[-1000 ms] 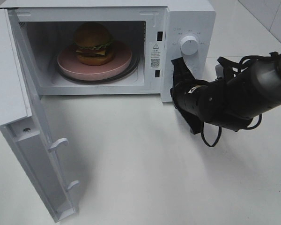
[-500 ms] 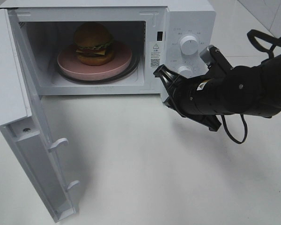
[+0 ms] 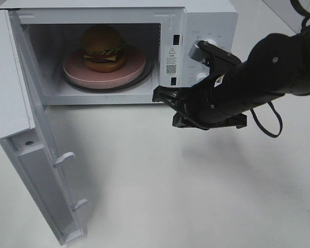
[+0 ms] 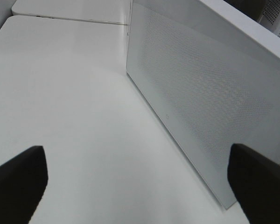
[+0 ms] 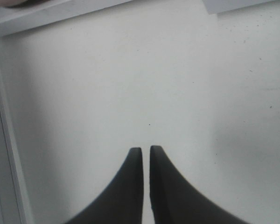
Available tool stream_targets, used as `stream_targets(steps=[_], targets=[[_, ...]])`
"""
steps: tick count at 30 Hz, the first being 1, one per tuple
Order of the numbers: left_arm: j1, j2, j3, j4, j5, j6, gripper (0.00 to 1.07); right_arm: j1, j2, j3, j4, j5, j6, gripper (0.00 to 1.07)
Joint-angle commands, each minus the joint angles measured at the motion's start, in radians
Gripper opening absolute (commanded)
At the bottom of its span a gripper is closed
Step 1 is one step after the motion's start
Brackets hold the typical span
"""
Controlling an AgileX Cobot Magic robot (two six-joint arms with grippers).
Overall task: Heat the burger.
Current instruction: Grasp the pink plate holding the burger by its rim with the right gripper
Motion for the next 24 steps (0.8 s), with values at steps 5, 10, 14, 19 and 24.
stream_targets(steps=[5,10,14,19,24], targets=[[0.004,-0.007,0.005,-0.003,0.000,-0.006,0.98,-0.004,-0.007,-0.112,-0.185,0.195,-0.020,0.05],[0.004,-0.007,0.005,-0.003,0.000,-0.006,0.98,-0.004,-0.007,-0.203,-0.317,0.351,-0.032,0.05],[0.004,-0.007,0.005,-0.003,0.000,-0.006,0.98,-0.004,-0.007,-0.291,-0.367,0.488,-0.179,0.07],[0.004,-0.007,0.005,-0.003,0.000,-0.006,0.98,-0.003,-0.007,-0.334,-0.361,0.531,-0.385,0.07],[0.004,-0.007,0.005,-0.003,0.000,-0.006,0.98,-0.003,-0.007,-0.340,-0.361,0.530,-0.817,0.09]])
